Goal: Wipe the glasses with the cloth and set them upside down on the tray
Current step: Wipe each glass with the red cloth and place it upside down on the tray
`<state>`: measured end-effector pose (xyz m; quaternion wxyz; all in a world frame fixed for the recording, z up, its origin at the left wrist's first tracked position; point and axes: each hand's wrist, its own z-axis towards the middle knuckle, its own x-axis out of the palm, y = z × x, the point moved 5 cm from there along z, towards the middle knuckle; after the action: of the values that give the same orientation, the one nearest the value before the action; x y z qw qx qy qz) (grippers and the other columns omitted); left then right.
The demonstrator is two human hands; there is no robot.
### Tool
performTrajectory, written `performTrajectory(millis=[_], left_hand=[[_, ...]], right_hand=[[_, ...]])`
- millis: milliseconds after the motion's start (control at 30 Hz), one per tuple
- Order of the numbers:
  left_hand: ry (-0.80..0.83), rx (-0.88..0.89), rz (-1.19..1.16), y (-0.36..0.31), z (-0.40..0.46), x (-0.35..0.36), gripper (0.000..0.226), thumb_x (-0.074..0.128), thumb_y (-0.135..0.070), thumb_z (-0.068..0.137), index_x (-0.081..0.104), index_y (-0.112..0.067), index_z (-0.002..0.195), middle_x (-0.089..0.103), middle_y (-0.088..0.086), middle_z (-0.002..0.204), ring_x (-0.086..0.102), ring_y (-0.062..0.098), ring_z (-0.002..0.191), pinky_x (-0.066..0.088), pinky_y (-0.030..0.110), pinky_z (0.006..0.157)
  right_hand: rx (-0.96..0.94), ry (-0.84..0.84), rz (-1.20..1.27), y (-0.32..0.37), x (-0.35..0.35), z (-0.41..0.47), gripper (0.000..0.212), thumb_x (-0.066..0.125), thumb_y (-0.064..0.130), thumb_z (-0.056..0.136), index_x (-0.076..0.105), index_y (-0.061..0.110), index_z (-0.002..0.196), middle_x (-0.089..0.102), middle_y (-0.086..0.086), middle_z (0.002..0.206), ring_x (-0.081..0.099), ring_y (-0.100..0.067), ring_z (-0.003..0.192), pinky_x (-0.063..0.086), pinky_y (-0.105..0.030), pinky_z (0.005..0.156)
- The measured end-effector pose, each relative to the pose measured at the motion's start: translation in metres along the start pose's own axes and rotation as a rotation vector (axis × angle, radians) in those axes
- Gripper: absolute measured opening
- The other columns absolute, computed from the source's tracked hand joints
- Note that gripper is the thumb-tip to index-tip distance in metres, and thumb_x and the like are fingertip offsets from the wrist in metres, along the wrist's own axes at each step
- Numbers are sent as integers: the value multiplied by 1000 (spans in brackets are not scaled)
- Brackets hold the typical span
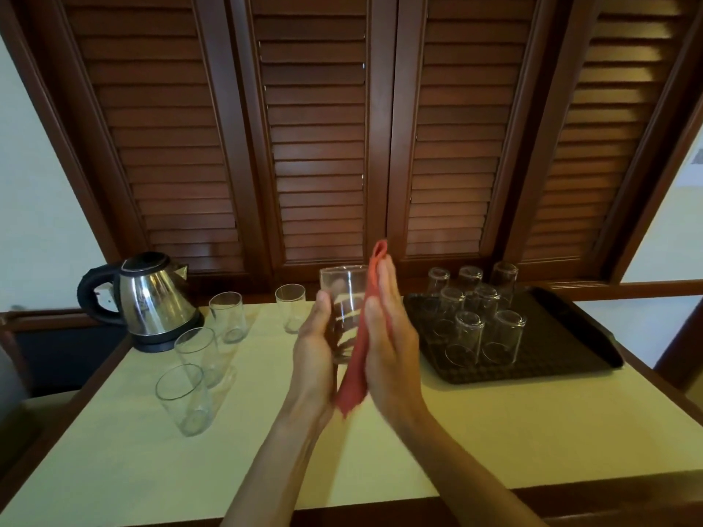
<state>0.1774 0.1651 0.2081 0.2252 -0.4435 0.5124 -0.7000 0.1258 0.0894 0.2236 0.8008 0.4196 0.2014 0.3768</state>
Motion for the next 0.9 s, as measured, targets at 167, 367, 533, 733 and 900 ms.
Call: performTrajectory(millis=[167, 367, 533, 733, 900], left_hand=[[52, -31, -126, -5, 5, -2, 60, 39, -61, 100, 74, -21, 125, 75, 9, 126, 70, 25, 122, 56, 38, 96], [94, 7, -132, -1, 2, 2, 53, 43, -52, 100, 69, -19, 132, 76, 6, 124, 72, 21, 116, 57, 39, 93], [77, 20, -152, -8, 4, 2, 54, 45, -55, 100, 66, -23, 137, 76, 7, 125, 72, 21, 118, 56, 38, 98], [78, -42, -168, -1, -5, 4, 55, 35, -57, 104, 70, -24, 131, 75, 7, 129, 69, 24, 124, 52, 46, 105], [91, 26, -38, -8, -2, 3, 58, 44, -71, 93, 73, -35, 128, 74, 4, 130, 67, 25, 127, 53, 51, 104]], right_hand=[[-277, 119, -251, 3, 10, -20, 51, 31, 37, 108, 26, 22, 157, 17, 17, 167, 13, -13, 156, 14, -33, 127], [-23, 65, -76, 16, 0, 4, 53, 34, 35, 106, 25, 22, 156, 26, 6, 165, 24, 3, 149, 25, -24, 122], [-272, 93, -195, 9, 7, -24, 52, 30, 37, 109, 26, 17, 156, 21, 5, 167, 15, -13, 156, 18, -33, 126], [-239, 108, -308, 15, 4, -10, 51, 32, 32, 109, 21, 19, 157, 14, 9, 168, 11, -13, 156, 13, -30, 127], [-123, 76, -130, 3, -3, -7, 54, 33, 38, 108, 23, 17, 157, 21, 5, 167, 22, -6, 153, 26, -32, 124]])
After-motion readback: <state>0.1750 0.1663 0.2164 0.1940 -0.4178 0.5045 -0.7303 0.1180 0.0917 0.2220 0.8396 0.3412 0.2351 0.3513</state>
